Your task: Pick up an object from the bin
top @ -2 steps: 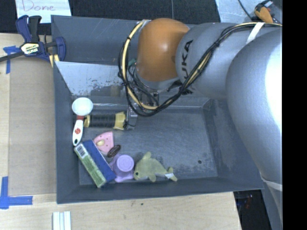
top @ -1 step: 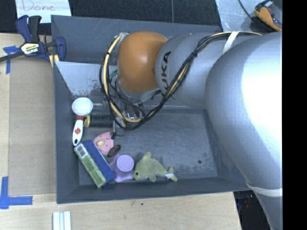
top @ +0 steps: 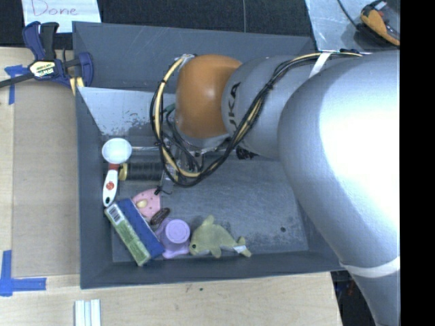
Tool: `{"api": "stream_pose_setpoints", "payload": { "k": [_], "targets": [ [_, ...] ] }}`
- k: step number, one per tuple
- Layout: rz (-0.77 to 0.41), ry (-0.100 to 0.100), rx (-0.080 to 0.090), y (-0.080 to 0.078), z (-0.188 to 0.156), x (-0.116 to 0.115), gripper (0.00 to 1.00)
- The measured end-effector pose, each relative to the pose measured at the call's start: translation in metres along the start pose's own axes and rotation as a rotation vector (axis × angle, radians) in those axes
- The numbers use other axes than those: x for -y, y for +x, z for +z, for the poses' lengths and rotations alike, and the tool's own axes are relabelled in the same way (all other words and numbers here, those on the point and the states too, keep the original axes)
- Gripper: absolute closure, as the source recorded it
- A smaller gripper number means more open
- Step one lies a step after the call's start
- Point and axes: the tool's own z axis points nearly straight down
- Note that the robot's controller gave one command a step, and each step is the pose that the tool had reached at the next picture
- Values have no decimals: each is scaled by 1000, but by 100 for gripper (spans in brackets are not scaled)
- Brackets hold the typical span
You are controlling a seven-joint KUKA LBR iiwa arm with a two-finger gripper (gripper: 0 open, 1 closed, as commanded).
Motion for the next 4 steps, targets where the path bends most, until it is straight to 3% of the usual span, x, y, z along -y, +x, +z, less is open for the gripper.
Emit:
{"api": "stream_pose_setpoints", "payload": {
  "k": [1, 2, 3, 4],
  "targets": [
    [-167, 0, -5, 0, 1, -1, 100],
    [-167, 0, -5, 0, 1, -1, 100],
    [-167, 4, -18, 4, -12, 1, 100],
    [-166, 1, -7, 0, -46, 0, 100]
  ]
}}
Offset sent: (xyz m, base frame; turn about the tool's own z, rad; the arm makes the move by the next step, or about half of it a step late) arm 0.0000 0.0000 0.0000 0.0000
